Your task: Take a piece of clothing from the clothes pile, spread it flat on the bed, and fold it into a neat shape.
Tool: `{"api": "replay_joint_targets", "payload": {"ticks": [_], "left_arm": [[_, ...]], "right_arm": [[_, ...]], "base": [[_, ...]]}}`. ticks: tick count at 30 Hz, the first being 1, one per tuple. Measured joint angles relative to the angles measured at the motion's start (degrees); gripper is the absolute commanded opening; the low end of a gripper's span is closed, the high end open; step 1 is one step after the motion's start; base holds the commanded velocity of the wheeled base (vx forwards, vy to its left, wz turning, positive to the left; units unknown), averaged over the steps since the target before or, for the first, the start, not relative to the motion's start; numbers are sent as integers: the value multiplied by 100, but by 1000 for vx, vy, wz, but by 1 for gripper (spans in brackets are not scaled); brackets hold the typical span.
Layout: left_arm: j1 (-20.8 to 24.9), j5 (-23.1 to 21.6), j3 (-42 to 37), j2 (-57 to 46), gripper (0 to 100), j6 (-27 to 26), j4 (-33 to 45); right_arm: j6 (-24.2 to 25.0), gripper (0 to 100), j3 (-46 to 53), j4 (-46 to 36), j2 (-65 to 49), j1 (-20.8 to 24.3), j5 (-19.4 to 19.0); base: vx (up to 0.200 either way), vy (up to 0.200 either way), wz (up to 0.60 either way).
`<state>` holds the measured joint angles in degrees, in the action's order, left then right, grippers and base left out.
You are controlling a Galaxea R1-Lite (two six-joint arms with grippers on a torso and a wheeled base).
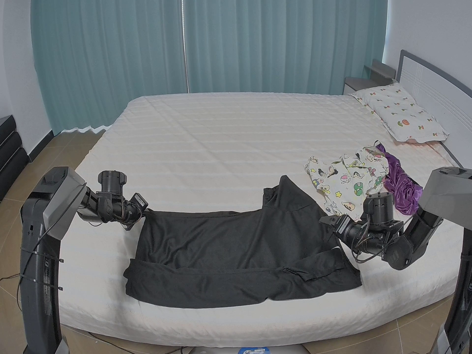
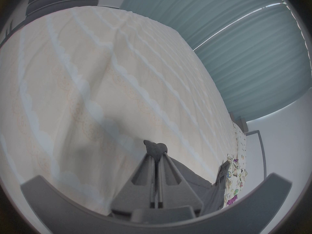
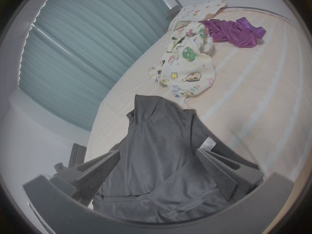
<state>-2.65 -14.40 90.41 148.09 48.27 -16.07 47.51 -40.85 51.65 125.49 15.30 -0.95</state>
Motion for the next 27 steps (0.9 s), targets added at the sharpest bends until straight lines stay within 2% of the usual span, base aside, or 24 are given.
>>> {"api": "replay_joint_targets", "payload": {"ticks": [7,15,19,27], "left_arm": [[-55,-7,-323,-241,0,123,-11],[-99,-24,-621,-462,0,173,-22],[-104,-24,-719,-536,0,189,-24],[-110,-54,-807,-617,0,200,-27]], "right_arm": [[-246,100,-1218,-705,98,90,-17],[-1157,100,-3133,-1384,1182,7,173],[-1645,100,-3812,-1730,1660,-141,229],[-1976,100,-4975,-2433,2214,-485,74]], "base": [[0,0,0],[0,0,0],[0,0,0],[0,0,0]]}}
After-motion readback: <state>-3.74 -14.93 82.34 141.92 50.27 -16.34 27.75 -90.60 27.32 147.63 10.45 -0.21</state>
